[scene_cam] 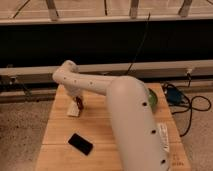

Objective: Place the pepper on the white sponge

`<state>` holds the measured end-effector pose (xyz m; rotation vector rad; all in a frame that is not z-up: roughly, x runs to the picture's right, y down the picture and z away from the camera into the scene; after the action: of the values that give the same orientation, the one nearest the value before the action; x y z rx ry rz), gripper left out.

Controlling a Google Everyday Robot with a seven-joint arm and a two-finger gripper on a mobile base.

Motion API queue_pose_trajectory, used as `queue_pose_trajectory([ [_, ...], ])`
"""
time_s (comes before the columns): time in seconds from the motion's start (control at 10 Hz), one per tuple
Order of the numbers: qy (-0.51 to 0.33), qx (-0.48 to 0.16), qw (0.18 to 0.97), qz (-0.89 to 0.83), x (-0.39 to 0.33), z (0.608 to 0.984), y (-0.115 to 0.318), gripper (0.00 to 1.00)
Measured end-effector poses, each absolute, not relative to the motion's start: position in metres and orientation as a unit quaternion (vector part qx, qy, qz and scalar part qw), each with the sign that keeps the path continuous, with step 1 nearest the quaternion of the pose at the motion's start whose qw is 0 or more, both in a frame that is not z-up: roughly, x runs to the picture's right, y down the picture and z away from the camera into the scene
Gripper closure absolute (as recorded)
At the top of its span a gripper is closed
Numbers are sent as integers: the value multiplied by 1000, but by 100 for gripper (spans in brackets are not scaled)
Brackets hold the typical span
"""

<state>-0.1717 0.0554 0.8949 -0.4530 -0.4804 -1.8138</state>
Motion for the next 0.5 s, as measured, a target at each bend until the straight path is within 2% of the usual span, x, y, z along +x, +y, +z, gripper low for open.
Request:
queue_pose_trajectory([
  [0.5, -207, -191, 561, -778, -177, 898, 58, 97],
])
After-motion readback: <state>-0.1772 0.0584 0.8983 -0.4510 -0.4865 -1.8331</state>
